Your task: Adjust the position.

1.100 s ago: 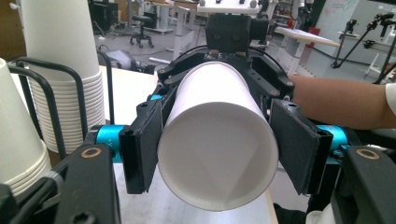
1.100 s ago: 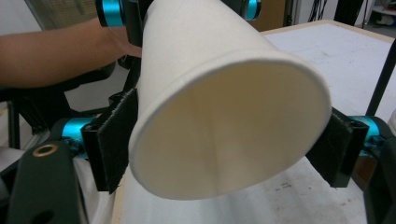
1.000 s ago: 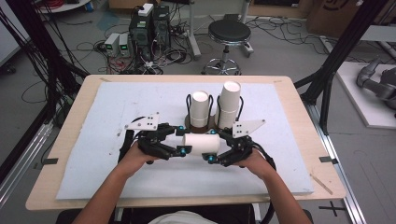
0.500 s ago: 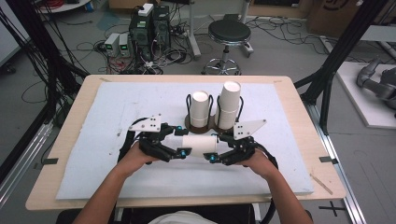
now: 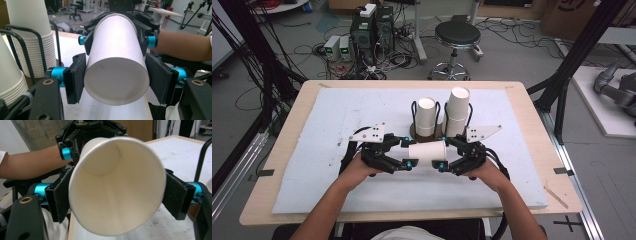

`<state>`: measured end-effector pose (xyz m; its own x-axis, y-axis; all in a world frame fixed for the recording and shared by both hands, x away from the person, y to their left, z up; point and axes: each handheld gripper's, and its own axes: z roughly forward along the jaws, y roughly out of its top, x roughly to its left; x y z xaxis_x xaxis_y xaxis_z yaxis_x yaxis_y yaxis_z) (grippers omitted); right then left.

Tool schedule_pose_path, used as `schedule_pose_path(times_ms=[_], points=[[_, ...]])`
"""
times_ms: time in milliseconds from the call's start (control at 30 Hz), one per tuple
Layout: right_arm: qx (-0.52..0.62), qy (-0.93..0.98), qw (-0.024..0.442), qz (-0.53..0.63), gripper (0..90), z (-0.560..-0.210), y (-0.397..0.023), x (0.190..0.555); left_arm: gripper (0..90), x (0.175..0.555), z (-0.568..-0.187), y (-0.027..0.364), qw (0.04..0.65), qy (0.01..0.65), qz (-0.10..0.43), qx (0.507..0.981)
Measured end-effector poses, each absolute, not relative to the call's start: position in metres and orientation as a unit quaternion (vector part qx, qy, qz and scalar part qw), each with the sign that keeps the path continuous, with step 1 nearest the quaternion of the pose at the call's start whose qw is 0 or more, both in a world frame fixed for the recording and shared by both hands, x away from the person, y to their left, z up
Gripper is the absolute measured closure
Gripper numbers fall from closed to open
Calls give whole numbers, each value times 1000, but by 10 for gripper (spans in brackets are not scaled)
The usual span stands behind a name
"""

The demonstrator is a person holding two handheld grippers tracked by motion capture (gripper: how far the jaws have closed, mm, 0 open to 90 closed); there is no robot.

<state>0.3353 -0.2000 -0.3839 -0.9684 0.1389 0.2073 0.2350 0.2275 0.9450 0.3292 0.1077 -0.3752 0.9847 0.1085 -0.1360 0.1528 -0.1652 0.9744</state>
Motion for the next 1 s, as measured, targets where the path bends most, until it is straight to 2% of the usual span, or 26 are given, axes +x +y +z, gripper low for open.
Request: schedule_pose_path(times_ms=[300, 400, 500, 633, 733, 867, 1000], points=[[-82, -787, 25, -611, 400, -381, -206, 334, 352, 330, -381, 106, 633, 90, -27, 769], [-77, -791, 24, -607, 424, -380, -207, 334, 341, 330, -381, 106, 631, 93, -23, 770], [-76, -795, 23, -602, 431, -380, -206, 333, 293, 330, -380, 106, 624, 99, -12, 775], [-78, -802, 20, -592, 431, -381, -205, 333, 291, 330, -381, 105, 616, 99, -8, 782], [-79, -801, 20, -593, 430, -380, -204, 333, 340, 329, -382, 104, 611, 90, -11, 786], [-77, -800, 23, -595, 431, -379, -205, 334, 352, 329, -383, 103, 608, 91, -17, 788], [-89, -794, 31, -600, 353, -379, -205, 335, 356, 329, -381, 105, 620, 86, -19, 780]])
